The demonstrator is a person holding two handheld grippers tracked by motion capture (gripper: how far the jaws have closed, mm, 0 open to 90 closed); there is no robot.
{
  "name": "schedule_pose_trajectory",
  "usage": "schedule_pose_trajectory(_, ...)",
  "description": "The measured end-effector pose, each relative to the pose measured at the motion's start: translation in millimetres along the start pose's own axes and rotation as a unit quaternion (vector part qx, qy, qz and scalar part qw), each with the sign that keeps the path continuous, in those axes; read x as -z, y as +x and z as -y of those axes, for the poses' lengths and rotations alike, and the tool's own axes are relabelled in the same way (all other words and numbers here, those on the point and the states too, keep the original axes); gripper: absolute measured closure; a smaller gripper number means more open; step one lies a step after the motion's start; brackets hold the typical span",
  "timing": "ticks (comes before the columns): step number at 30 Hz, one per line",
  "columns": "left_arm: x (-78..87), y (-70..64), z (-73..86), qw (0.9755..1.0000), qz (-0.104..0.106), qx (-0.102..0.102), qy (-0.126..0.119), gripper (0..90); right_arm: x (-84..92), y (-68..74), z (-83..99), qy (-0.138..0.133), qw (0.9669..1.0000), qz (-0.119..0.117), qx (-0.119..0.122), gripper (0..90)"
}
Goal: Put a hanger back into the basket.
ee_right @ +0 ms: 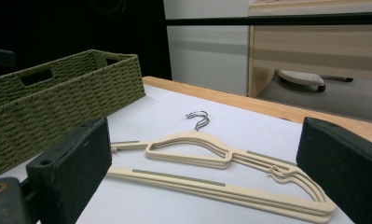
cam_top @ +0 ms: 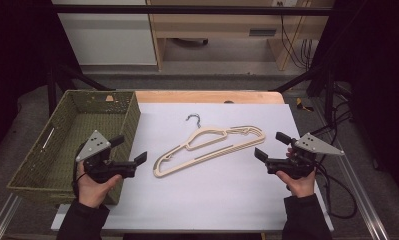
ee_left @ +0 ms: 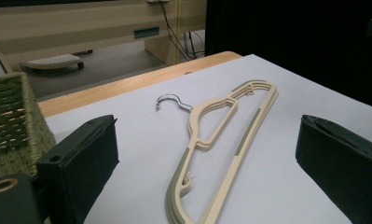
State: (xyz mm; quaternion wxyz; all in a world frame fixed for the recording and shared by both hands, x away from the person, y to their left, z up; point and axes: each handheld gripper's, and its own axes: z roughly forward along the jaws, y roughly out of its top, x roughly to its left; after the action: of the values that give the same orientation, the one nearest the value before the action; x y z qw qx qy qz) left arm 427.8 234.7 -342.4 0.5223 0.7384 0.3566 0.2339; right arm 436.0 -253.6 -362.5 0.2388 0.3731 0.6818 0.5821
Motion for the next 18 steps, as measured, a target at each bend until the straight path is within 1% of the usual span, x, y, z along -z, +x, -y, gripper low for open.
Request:
schedule_pose_trajectory(1, 0.0, 0.0, 0.0, 1.0, 0.0, 0.0, 0.0, 5.7, -0.5, 0.5, 0.1, 0.001, 1.0, -0.001, 0.001, 3.6)
schedule_pose_trajectory(2, -3.5, -1.8, -0.9, 1.0, 0.002, -0.004, 0.004, 5.7, -0.5, 0.5, 0.1, 0.001, 1.0, -0.001, 0.001, 3.6)
schedule_pose_trajectory(5, -18.5, -5.9, -3.2, 0.9998, 0.013, -0.003, 0.015, 6.3, -3.0, 2.3, 0.2, 0.003, 1.0, -0.003, 0.001, 3.6)
schedule_pose_trajectory(6, -26.3, -7.6, -4.0, 0.9996, 0.017, -0.005, 0.022, 6.6, -3.4, 2.8, 0.4, 0.007, 1.0, -0.002, 0.002, 3.6)
schedule_pose_trajectory(7, -26.3, -7.6, -4.0, 0.9996, 0.017, -0.005, 0.022, 6.7, -3.4, 2.8, 0.4, 0.007, 1.0, -0.002, 0.002, 3.6)
schedule_pose_trajectory(8, -37.2, -9.2, -4.9, 0.9991, 0.02, -0.01, 0.036, 6.9, -3.8, 2.6, 0.7, 0.009, 0.9999, -0.003, 0.005, 3.6)
schedule_pose_trajectory(9, -37.2, -9.2, -4.9, 0.9991, 0.02, -0.01, 0.036, 7.1, -3.8, 2.6, 0.7, 0.009, 0.9999, -0.003, 0.005, 3.6)
schedule_pose_trajectory(10, -48.8, -11.3, -5.1, 0.9985, 0.026, -0.009, 0.047, 7.3, -4.2, 2.7, 0.9, 0.01, 0.9999, -0.004, 0.004, 3.6)
schedule_pose_trajectory(11, -48.8, -11.3, -5.1, 0.9985, 0.026, -0.009, 0.047, 7.6, -4.2, 2.7, 0.9, 0.01, 0.9999, -0.004, 0.004, 3.6)
schedule_pose_trajectory(12, -60.5, -11.9, -4.6, 0.9978, 0.028, -0.012, 0.059, 7.9, -4.8, 2.9, 1.0, 0.008, 1.0, -0.003, 0.003, 3.5)
schedule_pose_trajectory(13, -60.5, -11.9, -4.6, 0.9978, 0.028, -0.012, 0.059, 8.1, -4.8, 2.9, 1.0, 0.008, 1.0, -0.003, 0.003, 3.5)
schedule_pose_trajectory(14, -72.6, -11.3, -3.2, 0.9968, 0.034, -0.01, 0.071, 8.6, -4.6, 2.9, 1.0, 0.009, 0.9999, -0.003, 0.004, 3.5)
schedule_pose_trajectory(15, -72.6, -11.3, -3.2, 0.9968, 0.034, -0.01, 0.071, 8.8, -4.6, 2.9, 1.0, 0.009, 0.9999, -0.003, 0.004, 3.5)
schedule_pose_trajectory(16, -84.7, -10.5, -0.9, 0.9957, 0.033, -0.012, 0.086, 9.1, -4.3, 2.7, 1.1, 0.01, 0.9999, -0.003, 0.004, 3.5)
schedule_pose_trajectory(17, -84.7, -10.5, -0.9, 0.9957, 0.033, -0.012, 0.086, 9.5, -4.3, 2.7, 1.1, 0.01, 0.9999, -0.003, 0.004, 3.5)
schedule_pose_trajectory(18, -96.1, -10.8, 1.8, 0.9944, 0.031, -0.014, 0.1, 9.8, -4.4, 2.8, 1.0, 0.009, 1.0, -0.003, 0.003, 3.5)
